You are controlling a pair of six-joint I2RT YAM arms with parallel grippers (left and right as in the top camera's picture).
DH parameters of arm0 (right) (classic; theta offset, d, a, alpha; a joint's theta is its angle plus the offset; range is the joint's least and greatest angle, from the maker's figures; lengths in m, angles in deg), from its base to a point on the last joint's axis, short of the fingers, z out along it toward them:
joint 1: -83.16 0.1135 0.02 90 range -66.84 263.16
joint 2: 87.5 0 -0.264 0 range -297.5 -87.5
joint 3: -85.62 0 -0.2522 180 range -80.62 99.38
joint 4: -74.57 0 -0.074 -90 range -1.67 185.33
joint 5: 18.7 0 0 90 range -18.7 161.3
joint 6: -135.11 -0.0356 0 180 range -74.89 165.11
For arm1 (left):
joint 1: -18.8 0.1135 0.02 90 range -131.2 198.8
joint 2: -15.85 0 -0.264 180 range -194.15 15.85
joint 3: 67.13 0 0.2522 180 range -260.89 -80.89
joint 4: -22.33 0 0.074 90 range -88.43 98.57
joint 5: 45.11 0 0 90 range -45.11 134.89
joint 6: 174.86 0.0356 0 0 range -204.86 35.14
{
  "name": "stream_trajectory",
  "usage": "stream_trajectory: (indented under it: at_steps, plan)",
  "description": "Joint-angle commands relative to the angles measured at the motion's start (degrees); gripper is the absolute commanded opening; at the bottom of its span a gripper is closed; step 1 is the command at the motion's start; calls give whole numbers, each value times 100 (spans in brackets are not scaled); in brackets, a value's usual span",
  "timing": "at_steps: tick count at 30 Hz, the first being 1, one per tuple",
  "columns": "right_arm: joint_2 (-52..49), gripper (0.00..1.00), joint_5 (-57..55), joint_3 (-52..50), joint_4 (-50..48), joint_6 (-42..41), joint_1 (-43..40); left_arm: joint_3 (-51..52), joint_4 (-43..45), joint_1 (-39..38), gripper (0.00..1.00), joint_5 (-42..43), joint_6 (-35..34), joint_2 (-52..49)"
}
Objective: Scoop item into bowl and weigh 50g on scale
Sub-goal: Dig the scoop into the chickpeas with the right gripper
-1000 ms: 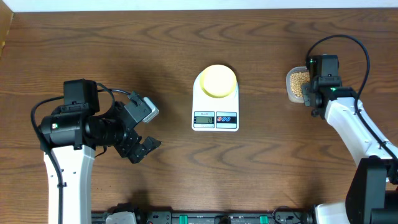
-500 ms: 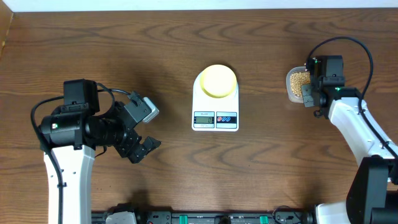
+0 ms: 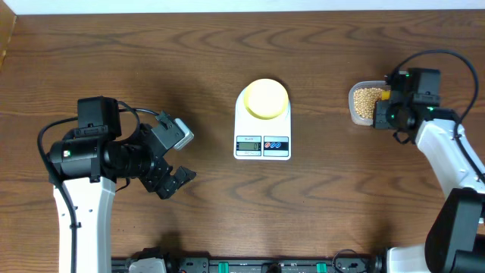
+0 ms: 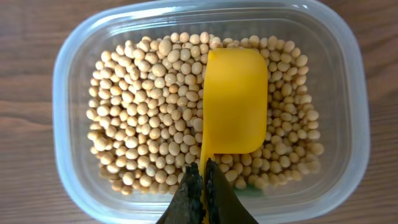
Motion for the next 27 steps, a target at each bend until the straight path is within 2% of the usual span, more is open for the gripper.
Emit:
stream_trajectory:
  at_steps: [1,6,9,19,27]
  plan:
    - [-44,1,1047,85,59,-562,-273,46,0,24,98,-13,142,-7]
    - [-50,1,1961,85,66,-922,-798,46,0,24,98,-13,140,-7]
    - [-85,1,2092,85,155,-1067,-966,46,0,24,98,-13,140,-7]
    - [-713,1,2966,85,125,-1250,-1150,46,0,24,98,-13,140,-7]
    - [-748,1,3790,85,2,-1399,-1556,46,0,24,98,-13,140,-7]
